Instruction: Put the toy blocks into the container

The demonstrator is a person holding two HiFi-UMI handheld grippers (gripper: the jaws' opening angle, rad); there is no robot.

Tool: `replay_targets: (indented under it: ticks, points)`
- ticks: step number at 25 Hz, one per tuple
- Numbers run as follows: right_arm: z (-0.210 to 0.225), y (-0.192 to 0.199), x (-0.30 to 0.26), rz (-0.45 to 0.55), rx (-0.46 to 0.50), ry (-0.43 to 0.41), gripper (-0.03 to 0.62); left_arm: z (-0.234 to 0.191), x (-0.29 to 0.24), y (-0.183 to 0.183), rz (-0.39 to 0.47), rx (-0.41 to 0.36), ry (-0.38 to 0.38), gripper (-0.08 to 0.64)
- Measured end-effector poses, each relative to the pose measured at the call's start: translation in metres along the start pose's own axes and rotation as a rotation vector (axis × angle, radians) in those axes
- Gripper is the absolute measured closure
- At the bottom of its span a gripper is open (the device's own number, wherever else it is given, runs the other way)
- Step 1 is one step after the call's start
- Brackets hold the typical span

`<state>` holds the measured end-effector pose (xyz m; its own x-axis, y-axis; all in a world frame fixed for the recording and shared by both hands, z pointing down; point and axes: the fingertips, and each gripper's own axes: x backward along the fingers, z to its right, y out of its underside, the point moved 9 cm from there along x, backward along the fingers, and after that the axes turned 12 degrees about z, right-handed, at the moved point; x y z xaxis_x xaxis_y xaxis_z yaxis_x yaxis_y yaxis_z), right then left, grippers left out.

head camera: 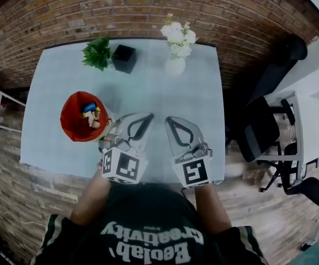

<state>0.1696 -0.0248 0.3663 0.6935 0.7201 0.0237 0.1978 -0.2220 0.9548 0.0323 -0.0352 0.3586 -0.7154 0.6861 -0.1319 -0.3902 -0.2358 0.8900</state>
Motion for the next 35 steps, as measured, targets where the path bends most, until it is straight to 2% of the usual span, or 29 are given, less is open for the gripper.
replay_targets:
  ticks: [5, 8, 9, 10, 11, 16, 21, 26, 29, 33, 34, 35]
  points:
    - [0.016, 0.010, 0.023, -0.004, -0.008, 0.027, 0.585, 0.023, -0.024, -0.009, 0.010, -0.014, 0.051, 0.557]
    - [0.024, 0.021, 0.029, 0.010, -0.053, 0.019, 0.583, 0.028, -0.032, -0.012, 0.012, -0.014, 0.064, 0.557]
    - [0.027, 0.029, 0.030, -0.011, -0.074, 0.008, 0.545, 0.029, -0.034, -0.012, 0.011, -0.012, 0.066, 0.557]
    - [0.030, 0.039, 0.030, -0.040, -0.087, -0.009, 0.481, 0.029, -0.036, -0.011, 0.009, -0.011, 0.068, 0.557]
    - [0.033, 0.050, 0.030, -0.077, -0.091, -0.030, 0.446, 0.030, -0.038, -0.011, 0.005, -0.010, 0.070, 0.557]
    - [0.043, 0.129, 0.030, -0.348, -0.057, -0.214, 0.351, 0.032, -0.045, -0.003, -0.016, 0.006, 0.087, 0.557]
    - [0.050, 0.205, 0.027, -0.548, -0.124, -0.320, 0.344, 0.031, -0.049, 0.007, -0.042, 0.017, 0.095, 0.557]
    - [0.052, 0.247, 0.026, -0.666, -0.154, -0.367, 0.344, 0.027, -0.050, 0.015, -0.061, 0.029, 0.095, 0.557]
    - [0.050, 0.261, 0.026, -0.696, -0.177, -0.371, 0.344, 0.024, -0.049, 0.019, -0.073, 0.034, 0.092, 0.557]
    - [0.049, 0.270, 0.028, -0.666, -0.262, -0.352, 0.353, 0.022, -0.049, 0.022, -0.080, 0.035, 0.098, 0.557]
    - [0.048, 0.270, 0.029, -0.655, -0.272, -0.362, 0.374, 0.022, -0.049, 0.023, -0.081, 0.036, 0.098, 0.557]
    - [0.046, 0.269, 0.030, -0.643, -0.273, -0.372, 0.429, 0.022, -0.049, 0.023, -0.083, 0.037, 0.098, 0.557]
